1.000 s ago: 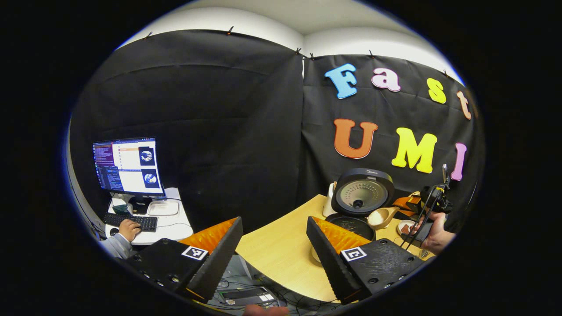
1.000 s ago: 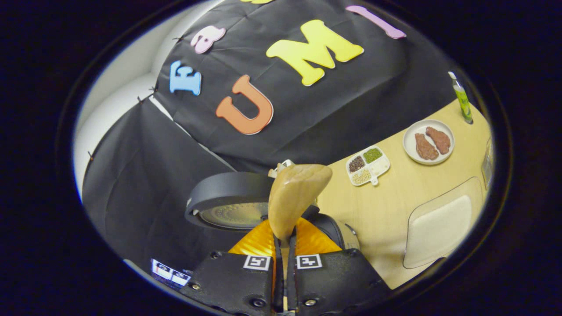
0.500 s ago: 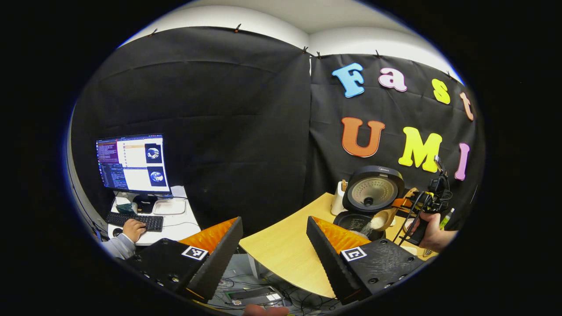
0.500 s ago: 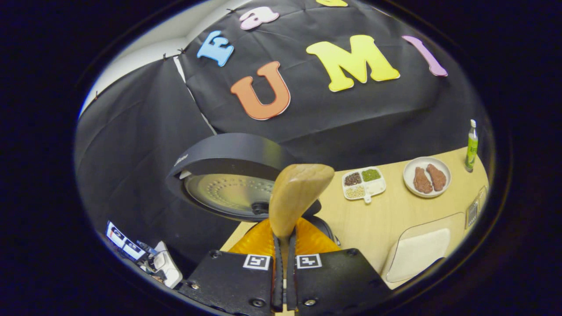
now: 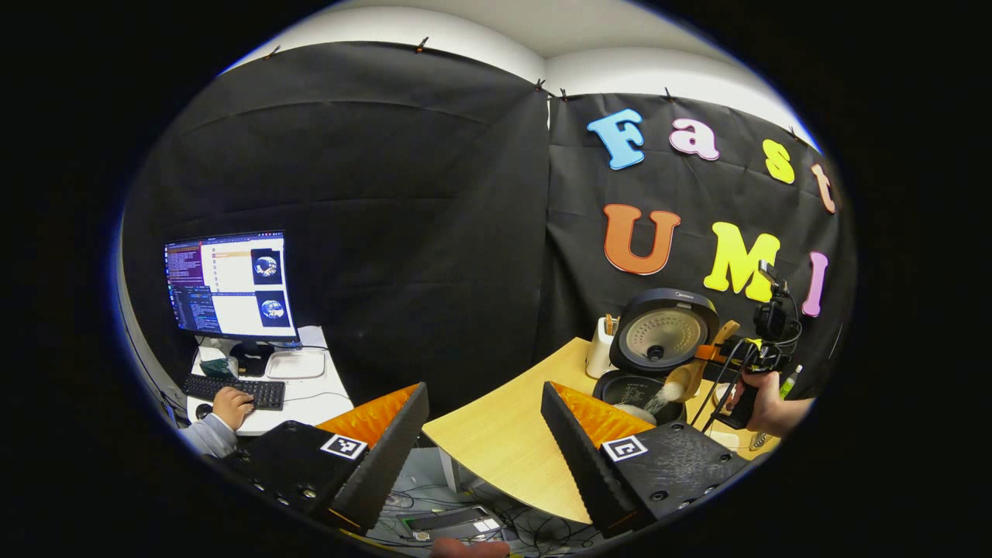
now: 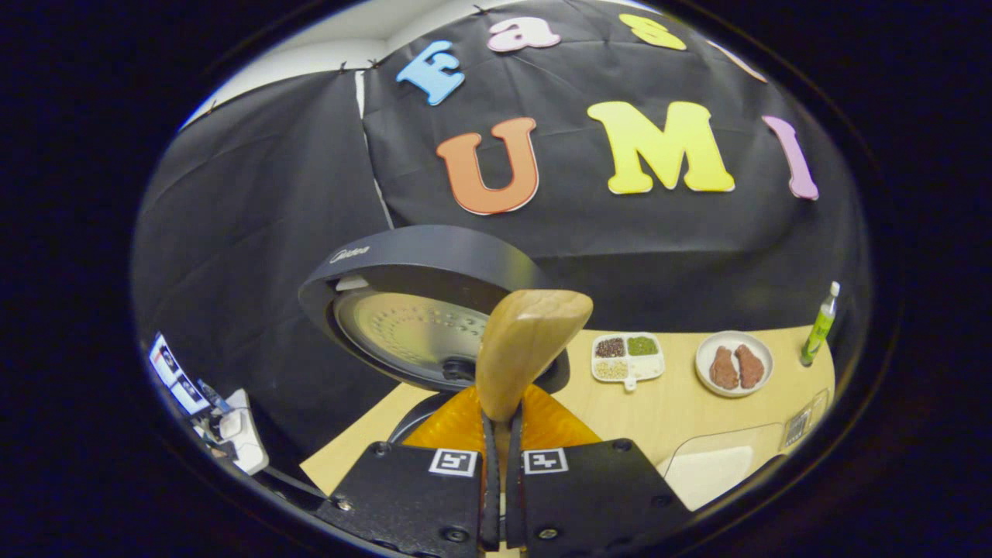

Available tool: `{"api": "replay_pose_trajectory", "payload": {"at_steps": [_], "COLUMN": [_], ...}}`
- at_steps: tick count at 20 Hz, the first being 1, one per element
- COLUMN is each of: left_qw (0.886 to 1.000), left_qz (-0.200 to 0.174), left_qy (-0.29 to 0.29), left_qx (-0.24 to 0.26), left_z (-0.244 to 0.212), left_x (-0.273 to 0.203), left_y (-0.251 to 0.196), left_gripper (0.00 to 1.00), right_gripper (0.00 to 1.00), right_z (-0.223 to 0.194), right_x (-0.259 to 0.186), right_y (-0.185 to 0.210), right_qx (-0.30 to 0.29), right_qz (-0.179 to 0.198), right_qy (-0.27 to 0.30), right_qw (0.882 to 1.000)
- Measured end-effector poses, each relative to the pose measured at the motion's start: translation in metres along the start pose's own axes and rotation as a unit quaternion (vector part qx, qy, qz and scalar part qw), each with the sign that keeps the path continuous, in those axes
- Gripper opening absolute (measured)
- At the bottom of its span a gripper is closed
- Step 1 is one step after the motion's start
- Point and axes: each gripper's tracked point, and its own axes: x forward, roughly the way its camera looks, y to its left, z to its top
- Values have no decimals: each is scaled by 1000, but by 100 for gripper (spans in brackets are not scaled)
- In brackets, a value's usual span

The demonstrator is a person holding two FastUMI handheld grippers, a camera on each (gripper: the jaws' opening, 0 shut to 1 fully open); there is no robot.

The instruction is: Close the left gripper, press the button to open the rice cooker; take a wooden spoon from the chopstick holder with the right hand, scoop a spoonful of rice and pour it into the rice cooker, then put the wooden spoon back into the chopstick holder.

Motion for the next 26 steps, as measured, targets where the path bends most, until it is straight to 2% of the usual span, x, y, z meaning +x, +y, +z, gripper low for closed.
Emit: {"api": "replay_pose_trajectory", "payload": {"at_steps": [8, 15, 18, 23, 26], "left_qw": [1000, 1000, 1000, 999, 999], "left_qz": [-3, -7, -16, -21, -27], "left_qy": [-6, -12, -9, -18, -20], "left_qx": [-1, -10, -25, -26, -22], "left_z": [-2, 0, -1, 6, 9], "left_x": [3, 5, 6, 8, 8], "left_y": [6, 11, 8, 9, 6], "left_gripper": [95, 95, 95, 95, 95], "right_gripper": [8, 8, 8, 8, 8], "right_z": [4, 8, 4, 6, 8], "right_x": [-1, -4, -8, -10, -16], "right_y": [16, 27, 34, 44, 47], "right_qx": [-100, -182, -215, -246, -238], "right_qz": [-13, -29, -24, -12, -4], "right_qy": [-13, -25, -31, -38, -41], "right_qw": [995, 983, 976, 968, 970]}}
